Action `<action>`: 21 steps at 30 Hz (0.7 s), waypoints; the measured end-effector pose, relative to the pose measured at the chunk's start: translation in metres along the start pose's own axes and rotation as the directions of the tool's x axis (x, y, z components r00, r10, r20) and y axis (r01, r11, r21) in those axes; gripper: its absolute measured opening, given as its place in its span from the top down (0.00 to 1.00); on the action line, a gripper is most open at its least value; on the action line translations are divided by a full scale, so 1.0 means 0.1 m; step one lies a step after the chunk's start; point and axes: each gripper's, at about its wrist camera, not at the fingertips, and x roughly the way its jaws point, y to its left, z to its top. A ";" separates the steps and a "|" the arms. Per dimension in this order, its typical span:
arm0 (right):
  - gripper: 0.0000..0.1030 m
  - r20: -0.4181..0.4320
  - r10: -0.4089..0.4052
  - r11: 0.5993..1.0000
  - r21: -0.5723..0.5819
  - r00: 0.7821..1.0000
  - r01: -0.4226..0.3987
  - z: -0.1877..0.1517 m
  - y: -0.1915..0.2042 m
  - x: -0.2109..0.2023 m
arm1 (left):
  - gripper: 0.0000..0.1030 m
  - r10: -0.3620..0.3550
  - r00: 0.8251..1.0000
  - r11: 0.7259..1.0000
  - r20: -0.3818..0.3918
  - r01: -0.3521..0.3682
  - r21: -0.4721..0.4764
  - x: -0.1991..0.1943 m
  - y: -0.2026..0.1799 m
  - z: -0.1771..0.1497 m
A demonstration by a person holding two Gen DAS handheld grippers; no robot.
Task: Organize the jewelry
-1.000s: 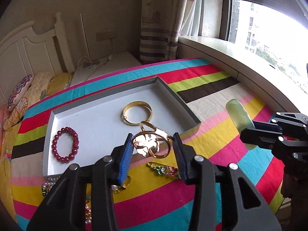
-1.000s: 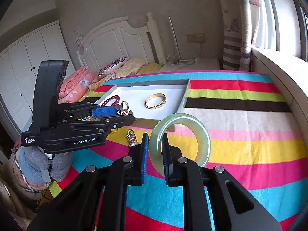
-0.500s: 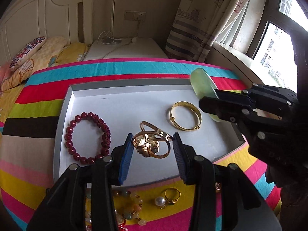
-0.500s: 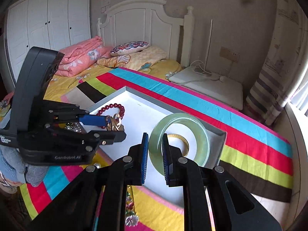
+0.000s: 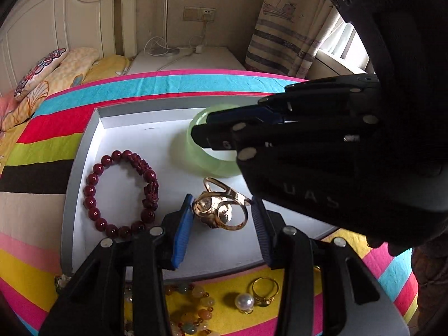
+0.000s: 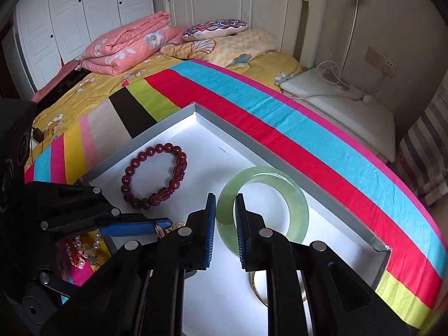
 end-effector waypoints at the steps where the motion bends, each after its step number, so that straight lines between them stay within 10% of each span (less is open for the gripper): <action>1: 0.87 0.012 0.006 1.000 0.006 1.000 -0.006 0.02 0.00 -0.02 | 0.60 -0.004 1.000 1.000 0.002 0.004 -0.006 0.00 0.01 -0.01; 7: 0.85 0.079 0.017 0.995 0.094 0.997 -0.025 0.02 -0.10 -0.22 | 0.34 -0.030 0.998 0.999 0.058 0.031 -0.018 -0.12 0.04 -0.06; 12: 0.84 0.104 -0.143 0.973 0.198 0.984 0.121 -0.32 -0.13 -0.58 | 0.21 -0.032 0.991 0.999 0.133 0.031 0.008 -0.25 -0.01 -0.09; 14: 0.74 0.136 -0.179 0.957 0.254 0.975 0.140 -0.52 -0.12 -0.77 | 0.12 -0.029 0.987 1.000 0.159 0.027 0.016 -0.30 -0.04 -0.09; 17: 0.13 0.185 -0.217 0.939 0.307 0.959 0.153 -0.74 -0.08 -0.98 | 0.07 0.010 0.975 1.000 0.222 -0.008 -0.008 -0.43 -0.02 -0.09; 21: 0.05 0.267 -0.321 0.909 0.355 0.909 0.217 -1.12 0.07 -1.33 | 0.02 0.103 0.947 0.994 0.303 -0.087 -0.066 -0.76 0.03 -0.18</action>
